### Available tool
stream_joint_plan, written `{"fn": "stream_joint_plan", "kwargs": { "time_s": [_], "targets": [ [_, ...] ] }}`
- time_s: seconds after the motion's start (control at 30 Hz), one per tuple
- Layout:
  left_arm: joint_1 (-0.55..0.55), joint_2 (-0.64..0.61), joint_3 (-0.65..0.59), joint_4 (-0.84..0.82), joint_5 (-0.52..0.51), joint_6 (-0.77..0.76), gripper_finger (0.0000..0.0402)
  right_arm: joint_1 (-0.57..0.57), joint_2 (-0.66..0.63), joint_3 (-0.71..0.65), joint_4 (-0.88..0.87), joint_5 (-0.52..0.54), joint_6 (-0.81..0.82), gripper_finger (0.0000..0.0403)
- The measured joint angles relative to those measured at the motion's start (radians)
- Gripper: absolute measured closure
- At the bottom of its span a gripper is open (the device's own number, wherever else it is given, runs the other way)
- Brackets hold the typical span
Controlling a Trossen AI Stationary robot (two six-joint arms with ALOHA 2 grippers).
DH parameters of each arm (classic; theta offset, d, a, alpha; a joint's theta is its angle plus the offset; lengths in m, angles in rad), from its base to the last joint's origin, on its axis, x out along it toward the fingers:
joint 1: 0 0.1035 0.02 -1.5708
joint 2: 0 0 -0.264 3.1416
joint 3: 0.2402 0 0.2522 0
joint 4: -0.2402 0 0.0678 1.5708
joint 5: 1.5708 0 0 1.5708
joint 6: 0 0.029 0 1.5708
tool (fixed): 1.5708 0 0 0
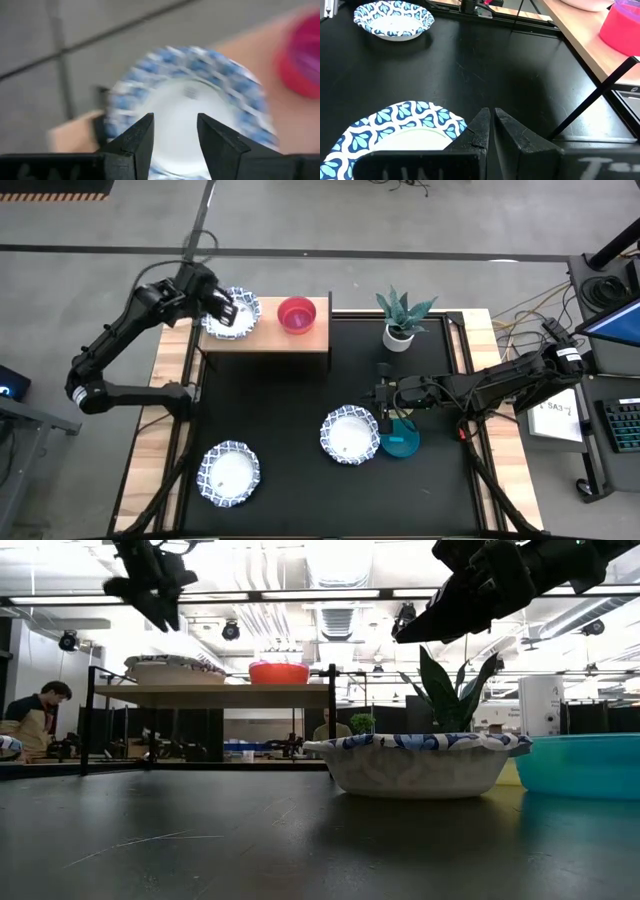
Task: Place and stack bowls onto a shelf
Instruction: Stack the yellow bowl on top of the purple bowl on the shelf
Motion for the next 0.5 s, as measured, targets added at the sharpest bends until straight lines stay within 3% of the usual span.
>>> {"fn": "stream_joint_plan", "kwargs": {
  "time_s": [0.1, 0.23, 0.5],
  "targets": [
    [-0.044, -0.015, -0.075, 0.032, 0.075, -0.014, 0.0275, 0.000, 0.000, 0.000, 0.000, 0.000, 0.004, 0.0390],
    [-0.145, -0.063, -0.205, 0.084, 0.079, -0.073, 0.0282, 0.000, 0.000, 0.000, 0.000, 0.000, 0.016, 0.0390],
    [-0.494, -0.192, -0.343, 0.227, 0.089, -0.273, 0.0290, 0.000, 0.000, 0.000, 0.010, 0.001, 0.054, 0.0390]
  ]
}}
